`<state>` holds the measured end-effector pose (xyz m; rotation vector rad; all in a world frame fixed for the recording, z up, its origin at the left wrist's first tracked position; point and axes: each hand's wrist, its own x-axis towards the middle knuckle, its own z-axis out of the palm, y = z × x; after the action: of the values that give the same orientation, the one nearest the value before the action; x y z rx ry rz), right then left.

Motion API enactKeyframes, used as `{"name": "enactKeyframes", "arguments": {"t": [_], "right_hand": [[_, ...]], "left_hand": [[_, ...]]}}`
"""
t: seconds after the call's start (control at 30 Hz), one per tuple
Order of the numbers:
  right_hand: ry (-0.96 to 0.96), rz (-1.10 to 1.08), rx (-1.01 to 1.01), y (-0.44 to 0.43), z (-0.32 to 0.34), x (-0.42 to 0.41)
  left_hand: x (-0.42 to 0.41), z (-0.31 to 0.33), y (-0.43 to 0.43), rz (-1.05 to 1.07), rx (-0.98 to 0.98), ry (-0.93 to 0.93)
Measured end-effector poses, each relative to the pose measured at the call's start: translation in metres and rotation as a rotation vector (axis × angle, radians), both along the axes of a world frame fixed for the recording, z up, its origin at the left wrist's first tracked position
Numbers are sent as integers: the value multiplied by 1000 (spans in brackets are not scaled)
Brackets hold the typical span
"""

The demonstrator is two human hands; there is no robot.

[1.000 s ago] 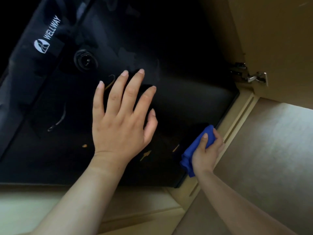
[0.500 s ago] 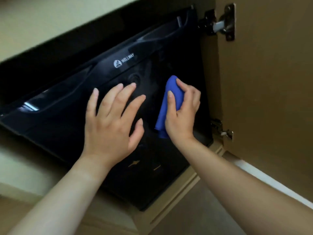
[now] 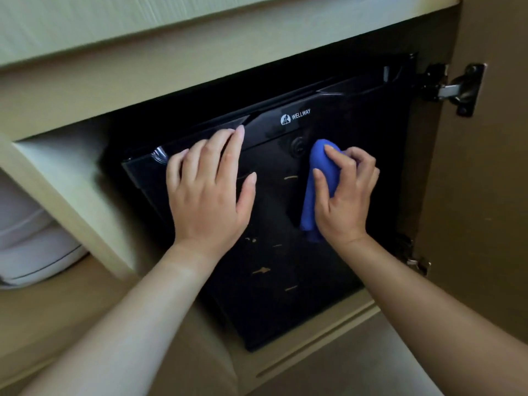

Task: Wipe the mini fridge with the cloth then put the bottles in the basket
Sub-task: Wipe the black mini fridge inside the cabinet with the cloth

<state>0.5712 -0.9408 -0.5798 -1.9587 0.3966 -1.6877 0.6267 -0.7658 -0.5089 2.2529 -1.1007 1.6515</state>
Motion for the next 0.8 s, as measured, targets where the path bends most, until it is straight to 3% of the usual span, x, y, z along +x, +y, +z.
{"name": "enactKeyframes", "arguments": {"t": [0.2,0.4,0.63,0.8], "right_hand": [[-206,-103,179,-5,37,11],[-75,22,-112,-16,-7,6],[-235,-126,199,-22,37,14],[-108,12,-138,-18,6,8]], "left_hand": [[5,-7,-12,15,-108,-40],[11,-11,-17,53,-137,-92],[10,-8,-18,48,-127,-93],[11,-8,-18,66,-128,-116]]}}
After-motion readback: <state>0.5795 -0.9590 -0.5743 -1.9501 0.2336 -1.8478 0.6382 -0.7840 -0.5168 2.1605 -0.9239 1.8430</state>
